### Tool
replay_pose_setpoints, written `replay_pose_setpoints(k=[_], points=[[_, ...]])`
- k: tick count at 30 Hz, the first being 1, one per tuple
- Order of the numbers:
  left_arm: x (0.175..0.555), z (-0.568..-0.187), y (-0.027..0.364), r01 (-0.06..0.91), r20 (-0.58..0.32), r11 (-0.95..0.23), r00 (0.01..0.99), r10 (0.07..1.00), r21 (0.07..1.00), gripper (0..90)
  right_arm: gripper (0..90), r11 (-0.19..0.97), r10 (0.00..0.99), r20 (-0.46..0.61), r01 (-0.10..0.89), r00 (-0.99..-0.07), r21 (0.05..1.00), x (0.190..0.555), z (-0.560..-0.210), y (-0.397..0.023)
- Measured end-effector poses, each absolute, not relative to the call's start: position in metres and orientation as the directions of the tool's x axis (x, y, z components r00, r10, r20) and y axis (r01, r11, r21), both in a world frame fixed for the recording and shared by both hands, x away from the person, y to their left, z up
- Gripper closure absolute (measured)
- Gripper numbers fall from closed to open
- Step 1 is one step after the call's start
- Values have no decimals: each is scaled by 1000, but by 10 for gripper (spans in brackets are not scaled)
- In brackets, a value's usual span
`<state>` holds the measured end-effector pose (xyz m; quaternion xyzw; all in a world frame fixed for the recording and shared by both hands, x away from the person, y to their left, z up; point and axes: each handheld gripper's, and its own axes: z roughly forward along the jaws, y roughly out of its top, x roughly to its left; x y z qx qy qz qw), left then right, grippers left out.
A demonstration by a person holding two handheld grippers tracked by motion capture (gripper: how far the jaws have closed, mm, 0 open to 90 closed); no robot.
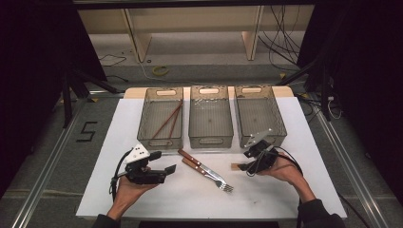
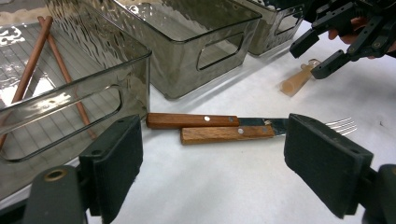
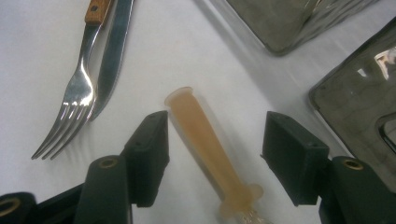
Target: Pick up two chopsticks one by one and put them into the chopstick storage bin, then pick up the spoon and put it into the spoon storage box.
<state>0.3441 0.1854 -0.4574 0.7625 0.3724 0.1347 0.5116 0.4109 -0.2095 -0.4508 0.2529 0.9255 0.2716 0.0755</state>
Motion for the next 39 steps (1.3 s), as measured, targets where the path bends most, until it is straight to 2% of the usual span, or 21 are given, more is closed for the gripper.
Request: replay_pose_setpoints(k=[19, 32, 39], points=[[340, -463, 183, 425, -160, -223, 696, 700, 877, 190, 544, 788, 462, -9, 405, -887, 463, 418, -466, -203], [338, -465, 180, 423, -152, -238, 704, 694, 874, 193, 740, 815, 435, -25, 382, -900, 435, 414, -467, -198], [338, -466, 180, 420, -148, -243, 707, 691, 875, 194, 754, 822, 424, -41, 366, -905, 437, 413, -467, -198]])
